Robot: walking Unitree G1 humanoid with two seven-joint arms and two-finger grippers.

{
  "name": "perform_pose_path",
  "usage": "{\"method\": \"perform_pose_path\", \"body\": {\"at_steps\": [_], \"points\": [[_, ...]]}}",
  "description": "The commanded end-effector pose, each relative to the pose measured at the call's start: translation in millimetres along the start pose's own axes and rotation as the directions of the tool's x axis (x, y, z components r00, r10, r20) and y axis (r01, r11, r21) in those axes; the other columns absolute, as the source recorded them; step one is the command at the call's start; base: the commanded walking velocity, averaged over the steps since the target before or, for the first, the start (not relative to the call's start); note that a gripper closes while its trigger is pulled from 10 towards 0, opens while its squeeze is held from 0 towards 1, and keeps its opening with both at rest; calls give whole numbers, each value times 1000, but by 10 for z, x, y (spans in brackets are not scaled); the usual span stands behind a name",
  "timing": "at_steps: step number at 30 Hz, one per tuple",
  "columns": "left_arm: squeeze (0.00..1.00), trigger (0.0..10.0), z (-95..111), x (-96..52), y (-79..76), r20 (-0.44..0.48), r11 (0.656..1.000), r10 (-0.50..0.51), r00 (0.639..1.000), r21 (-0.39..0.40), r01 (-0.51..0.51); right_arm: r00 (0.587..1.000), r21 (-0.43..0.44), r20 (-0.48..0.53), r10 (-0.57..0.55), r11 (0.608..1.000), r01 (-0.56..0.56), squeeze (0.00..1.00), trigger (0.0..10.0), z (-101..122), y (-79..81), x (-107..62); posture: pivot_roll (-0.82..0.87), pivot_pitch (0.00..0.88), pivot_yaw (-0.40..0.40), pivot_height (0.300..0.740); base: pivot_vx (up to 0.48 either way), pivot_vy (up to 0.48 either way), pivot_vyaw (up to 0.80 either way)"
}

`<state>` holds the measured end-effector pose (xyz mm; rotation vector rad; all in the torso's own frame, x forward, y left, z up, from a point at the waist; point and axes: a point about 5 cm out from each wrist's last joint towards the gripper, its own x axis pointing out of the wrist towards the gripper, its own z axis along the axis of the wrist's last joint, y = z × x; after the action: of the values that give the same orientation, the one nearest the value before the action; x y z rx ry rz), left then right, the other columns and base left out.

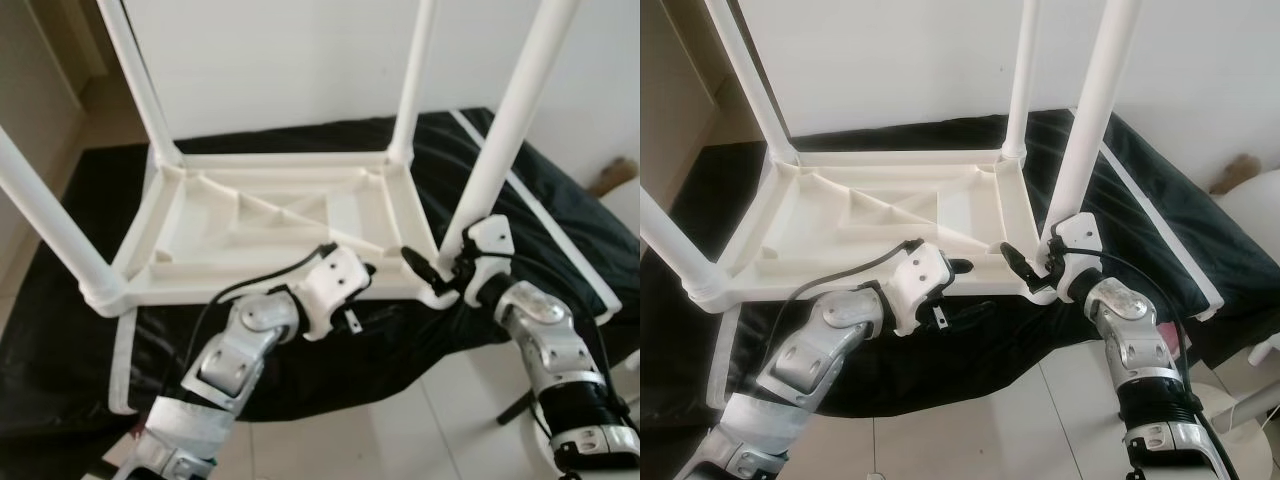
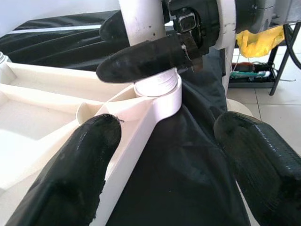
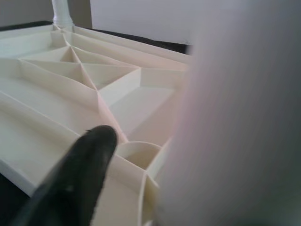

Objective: Building children table

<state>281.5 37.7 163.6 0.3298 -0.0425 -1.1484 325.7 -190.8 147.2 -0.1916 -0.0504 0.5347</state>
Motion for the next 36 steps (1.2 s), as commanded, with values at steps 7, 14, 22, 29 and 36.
{"method": "perform_pose_path", "body": {"at_steps": [7,14,22,29,36], "points": [[0,10000,8,-25,-11,-8,999,32,999,4,-32,987,14,-101,129,992,-128,0,0,-245,135,-23,47,0,-30,740,0,0,0],[0,10000,4,-4,-38,-7,1000,20,1000,2,-20,982,23,-127,143,990,-141,0,0,-353,192,-52,35,0,-23,740,0,0,0],[0,10000,11,2,-41,-8,1000,2,1000,3,-2,994,111,-111,2,994,10,0,10000,-328,228,24,21,0,-11,740,0,0,0],[0,10000,68,46,-69,18,1000,-23,1000,3,23,978,151,-95,-186,968,199,0,10000,-261,293,104,19,0,-11,740,0,0,0],[0,10000,44,50,-83,3,999,-32,999,17,32,866,120,-221,-448,869,480,0,10000,-368,207,56,21,0,-12,740,0,0,0]]}}
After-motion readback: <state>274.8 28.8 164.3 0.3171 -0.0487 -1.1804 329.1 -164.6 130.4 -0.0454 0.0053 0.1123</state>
